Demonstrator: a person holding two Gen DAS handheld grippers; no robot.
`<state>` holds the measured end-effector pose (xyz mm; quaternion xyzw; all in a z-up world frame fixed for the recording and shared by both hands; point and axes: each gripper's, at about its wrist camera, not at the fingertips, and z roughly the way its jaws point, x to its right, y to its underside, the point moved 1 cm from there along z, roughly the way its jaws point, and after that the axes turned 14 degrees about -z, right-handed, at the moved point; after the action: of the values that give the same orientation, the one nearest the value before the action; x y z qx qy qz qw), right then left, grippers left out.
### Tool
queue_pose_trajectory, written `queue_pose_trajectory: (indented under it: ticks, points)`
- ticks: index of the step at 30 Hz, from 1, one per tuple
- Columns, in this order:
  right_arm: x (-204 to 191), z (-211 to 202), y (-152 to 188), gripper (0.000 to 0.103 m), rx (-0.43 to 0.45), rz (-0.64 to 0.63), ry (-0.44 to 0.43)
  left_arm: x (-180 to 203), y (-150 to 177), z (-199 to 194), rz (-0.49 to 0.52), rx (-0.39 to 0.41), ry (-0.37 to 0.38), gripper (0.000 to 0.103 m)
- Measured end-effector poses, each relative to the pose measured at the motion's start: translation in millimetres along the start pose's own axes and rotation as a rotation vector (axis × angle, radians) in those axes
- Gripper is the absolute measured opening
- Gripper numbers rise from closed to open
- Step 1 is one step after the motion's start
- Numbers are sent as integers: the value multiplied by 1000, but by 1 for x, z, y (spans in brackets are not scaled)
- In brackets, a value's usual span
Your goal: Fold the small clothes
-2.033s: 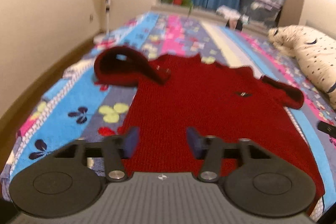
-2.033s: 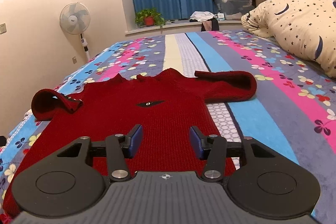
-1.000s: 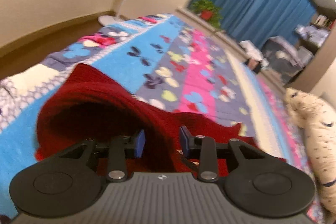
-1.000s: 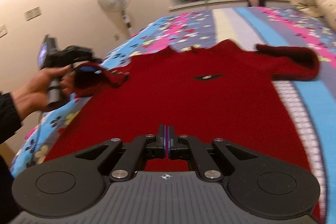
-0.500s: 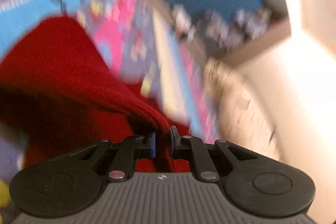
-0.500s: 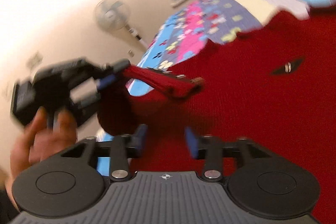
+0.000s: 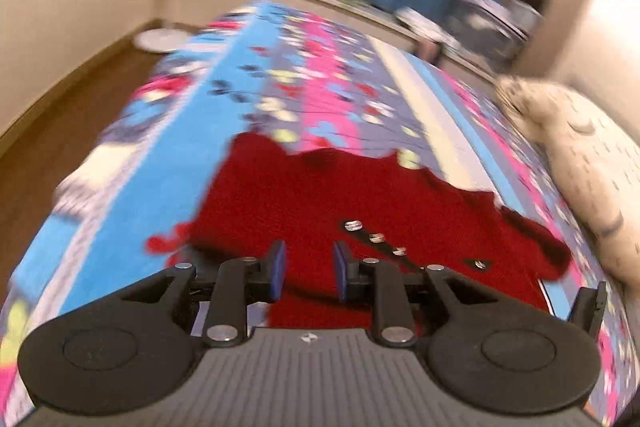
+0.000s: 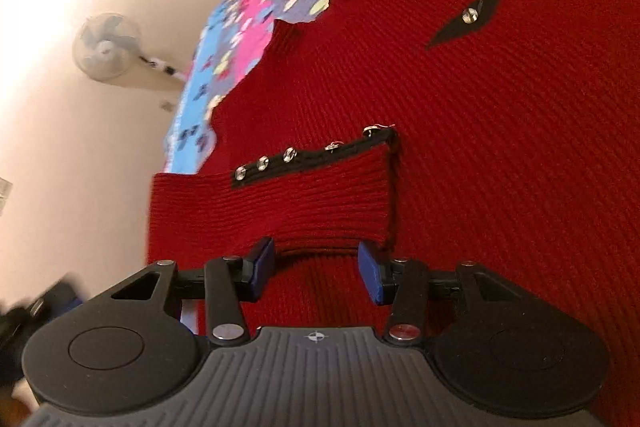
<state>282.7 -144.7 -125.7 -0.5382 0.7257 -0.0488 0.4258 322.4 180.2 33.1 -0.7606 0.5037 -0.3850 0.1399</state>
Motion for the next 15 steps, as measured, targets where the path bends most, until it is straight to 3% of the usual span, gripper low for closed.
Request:
queue_pose_trajectory:
  ticks: [3,5,6,7,10,13,15]
  points:
    - [-8,7,-3,43,9,17,65,-4,1,2,56,52,-134,27]
    - [-10,14,-11,14,9,40,141,-7,-7,6,36,85,-168,27]
    - [-9,13,-12,4,1,49,166,-13,-10,8,-4,84,-163,27]
    - [-7,13,-14,0,4,61,183,-21,-14,6,-41,77,-158,27]
    - [-1,6,-28,0,59,35,208,-29,-20,12,-94,69,-163,27]
    - [2,-25,-55,0,207,-13,216,-36,-28,18,-119,73,-176,27]
    - [13,-50,-76,0,303,-51,266,-43,-31,20,-153,56,-173,27]
